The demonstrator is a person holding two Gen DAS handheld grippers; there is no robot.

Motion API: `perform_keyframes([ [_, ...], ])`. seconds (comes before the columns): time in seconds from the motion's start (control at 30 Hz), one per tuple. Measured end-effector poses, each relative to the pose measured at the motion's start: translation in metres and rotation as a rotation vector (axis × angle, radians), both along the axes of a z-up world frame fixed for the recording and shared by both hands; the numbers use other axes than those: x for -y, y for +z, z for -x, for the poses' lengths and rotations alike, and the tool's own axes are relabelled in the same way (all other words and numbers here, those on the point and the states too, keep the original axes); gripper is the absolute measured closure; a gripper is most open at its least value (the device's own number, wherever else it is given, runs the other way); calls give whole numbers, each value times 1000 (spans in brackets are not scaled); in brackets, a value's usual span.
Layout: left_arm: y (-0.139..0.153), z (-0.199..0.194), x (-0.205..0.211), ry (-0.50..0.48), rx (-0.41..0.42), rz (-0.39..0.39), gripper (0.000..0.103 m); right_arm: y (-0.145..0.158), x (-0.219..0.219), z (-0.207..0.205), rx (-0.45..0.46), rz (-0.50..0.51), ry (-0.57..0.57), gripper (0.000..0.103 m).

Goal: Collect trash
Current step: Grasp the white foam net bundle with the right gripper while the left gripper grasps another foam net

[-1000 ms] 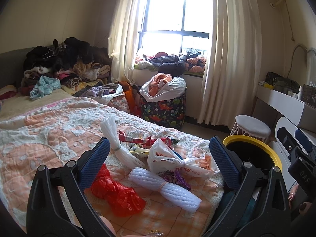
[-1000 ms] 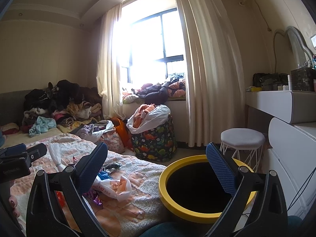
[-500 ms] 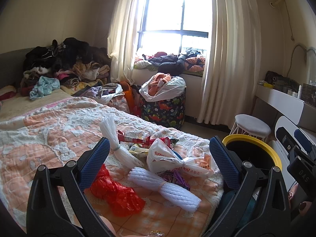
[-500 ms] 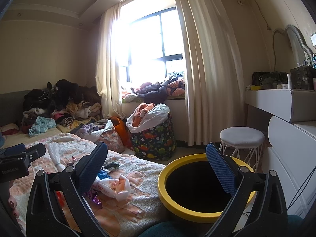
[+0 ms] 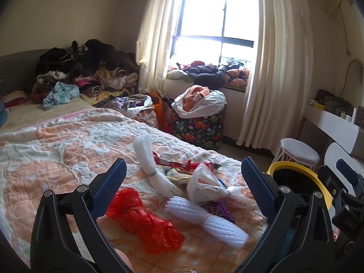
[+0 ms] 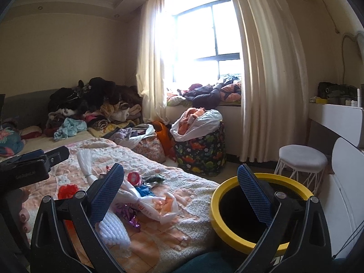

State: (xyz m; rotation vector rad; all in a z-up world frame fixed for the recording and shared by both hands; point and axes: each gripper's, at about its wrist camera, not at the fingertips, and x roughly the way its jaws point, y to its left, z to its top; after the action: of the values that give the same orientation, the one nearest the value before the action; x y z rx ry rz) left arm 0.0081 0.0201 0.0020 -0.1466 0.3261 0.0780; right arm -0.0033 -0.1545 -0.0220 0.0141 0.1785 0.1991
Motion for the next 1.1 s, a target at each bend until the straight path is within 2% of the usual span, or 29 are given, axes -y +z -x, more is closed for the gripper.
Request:
perform_keyframes([
  [0.4, -4, -3, -61, 123, -11, 52, 10, 0, -83, -18, -141, 142, 296, 6],
  [0.53, -10, -11, -74, 98, -40, 56, 10, -7, -111, -22, -195, 236, 373, 6],
  [0.7, -22, -32, -88, 44, -97, 103, 10, -18, -129, -36, -291, 300, 453, 7],
  [0.83, -34, -57, -92, -19, -167, 142, 10, -32, -132, -54, -375, 320, 465, 23],
  [0.93, -40, -71, -91, -43, -184, 160, 10, -44, -126, -63, -441, 300, 476, 24],
  [1.0, -44, -81, -91, -63, -195, 184, 10, -47, -126, -68, -466, 297, 482, 28],
  [1.1, -49, -99, -91, -69, -230, 201, 10, -55, -130, -77, -510, 318, 493, 42],
])
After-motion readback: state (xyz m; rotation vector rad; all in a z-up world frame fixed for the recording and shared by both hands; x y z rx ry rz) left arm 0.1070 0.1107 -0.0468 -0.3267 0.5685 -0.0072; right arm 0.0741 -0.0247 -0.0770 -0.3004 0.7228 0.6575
